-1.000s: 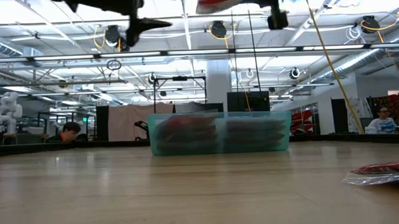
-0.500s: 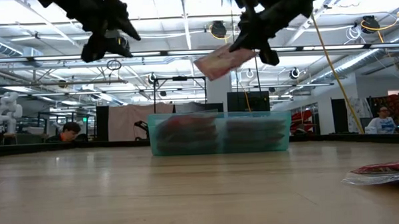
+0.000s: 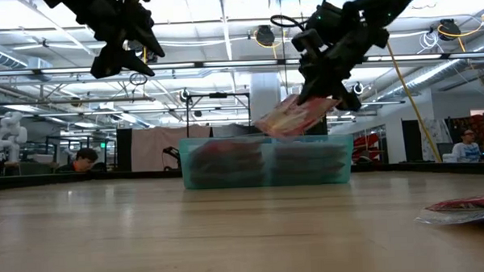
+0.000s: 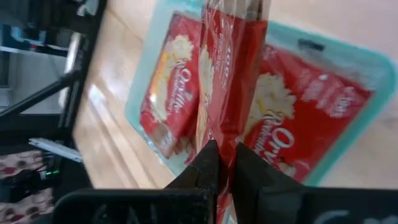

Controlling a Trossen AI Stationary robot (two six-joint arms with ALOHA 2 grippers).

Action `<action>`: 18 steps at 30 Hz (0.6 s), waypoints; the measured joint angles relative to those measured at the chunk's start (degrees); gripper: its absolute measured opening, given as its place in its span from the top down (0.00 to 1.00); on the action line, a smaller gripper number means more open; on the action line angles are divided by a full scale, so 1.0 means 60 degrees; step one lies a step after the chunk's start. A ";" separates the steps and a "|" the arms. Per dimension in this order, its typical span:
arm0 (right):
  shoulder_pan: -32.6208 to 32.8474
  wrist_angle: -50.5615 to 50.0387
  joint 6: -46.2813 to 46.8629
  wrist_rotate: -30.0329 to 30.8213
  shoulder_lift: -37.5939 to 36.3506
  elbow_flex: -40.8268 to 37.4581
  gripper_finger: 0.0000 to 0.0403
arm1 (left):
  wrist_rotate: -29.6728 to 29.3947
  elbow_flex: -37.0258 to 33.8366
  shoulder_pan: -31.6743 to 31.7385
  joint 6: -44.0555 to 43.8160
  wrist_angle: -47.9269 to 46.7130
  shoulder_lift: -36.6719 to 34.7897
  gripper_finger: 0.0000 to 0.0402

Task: Sort popcorn bags into baskets
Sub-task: Put the red popcorn bag into the green bin

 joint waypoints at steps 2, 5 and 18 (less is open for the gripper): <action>0.0004 0.0480 0.0217 -0.0179 0.0003 -0.0339 0.98 | -0.0005 0.0000 -0.0002 0.0096 -0.0004 0.0000 0.52; 0.0004 0.0852 0.0497 -0.0363 0.0007 -0.0694 0.98 | -0.0008 0.0000 0.0011 0.0156 0.0004 0.0000 0.52; 0.0004 0.0659 0.0426 -0.0105 0.0003 -0.0852 0.91 | -0.0027 0.0000 0.0019 -0.0256 0.0058 0.0000 0.52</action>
